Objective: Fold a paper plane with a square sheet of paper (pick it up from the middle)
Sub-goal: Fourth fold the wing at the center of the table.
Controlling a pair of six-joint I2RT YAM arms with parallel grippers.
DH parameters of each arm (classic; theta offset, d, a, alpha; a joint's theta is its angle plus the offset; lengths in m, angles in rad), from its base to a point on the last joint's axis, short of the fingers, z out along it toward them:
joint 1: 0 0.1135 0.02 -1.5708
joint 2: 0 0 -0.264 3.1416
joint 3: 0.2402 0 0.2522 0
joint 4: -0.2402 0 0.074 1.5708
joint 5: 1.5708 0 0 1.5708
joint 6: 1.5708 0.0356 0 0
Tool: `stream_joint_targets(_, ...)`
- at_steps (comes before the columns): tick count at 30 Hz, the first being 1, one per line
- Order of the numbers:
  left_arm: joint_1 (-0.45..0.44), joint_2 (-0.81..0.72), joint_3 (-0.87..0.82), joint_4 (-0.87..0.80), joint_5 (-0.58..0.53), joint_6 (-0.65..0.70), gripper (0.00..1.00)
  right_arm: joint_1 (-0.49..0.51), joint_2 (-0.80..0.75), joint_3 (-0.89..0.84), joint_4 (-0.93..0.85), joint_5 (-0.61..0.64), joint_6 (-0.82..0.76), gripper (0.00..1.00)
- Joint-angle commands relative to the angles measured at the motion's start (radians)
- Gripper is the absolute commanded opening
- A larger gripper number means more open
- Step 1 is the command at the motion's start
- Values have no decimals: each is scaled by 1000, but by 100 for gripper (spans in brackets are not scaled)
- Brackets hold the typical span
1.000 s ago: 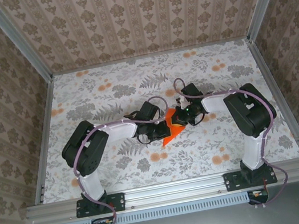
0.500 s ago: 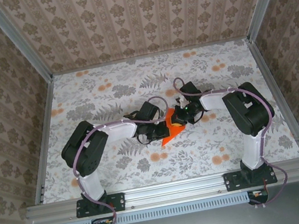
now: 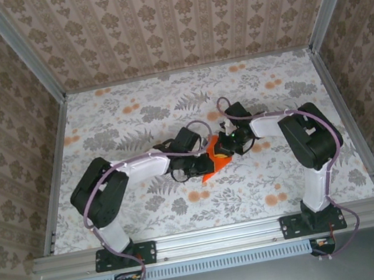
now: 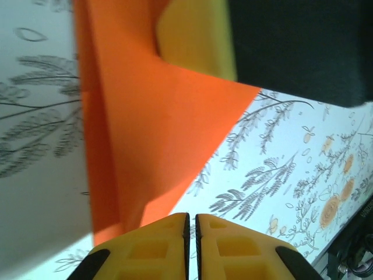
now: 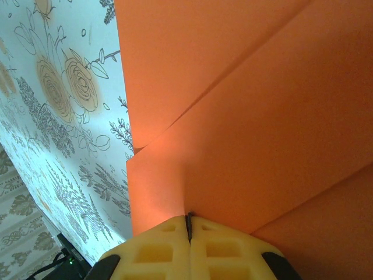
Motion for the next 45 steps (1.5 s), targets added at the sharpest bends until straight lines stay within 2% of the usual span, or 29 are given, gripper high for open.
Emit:
stream_joint_targets(1, -15, 5, 27, -30, 7, 12, 15, -4, 110, -52, -136, 249, 21, 3)
stream_joint_targets(11, 4, 43, 3, -50, -5, -21, 15, -5, 119, -47, -150, 252, 18, 3)
stream_joint_targets(30, 37, 25, -70, -32, -22, -58, 14, -5, 134, -35, -177, 264, 15, 3)
stream_joint_targets(38, 39, -14, -180, 32, -7, -111, 13, -6, 143, -34, -182, 273, 15, 3)
stream_joint_targets(45, 29, -90, -296, 85, 7, -158, 2, -4, 140, -34, -184, 278, 15, 3)
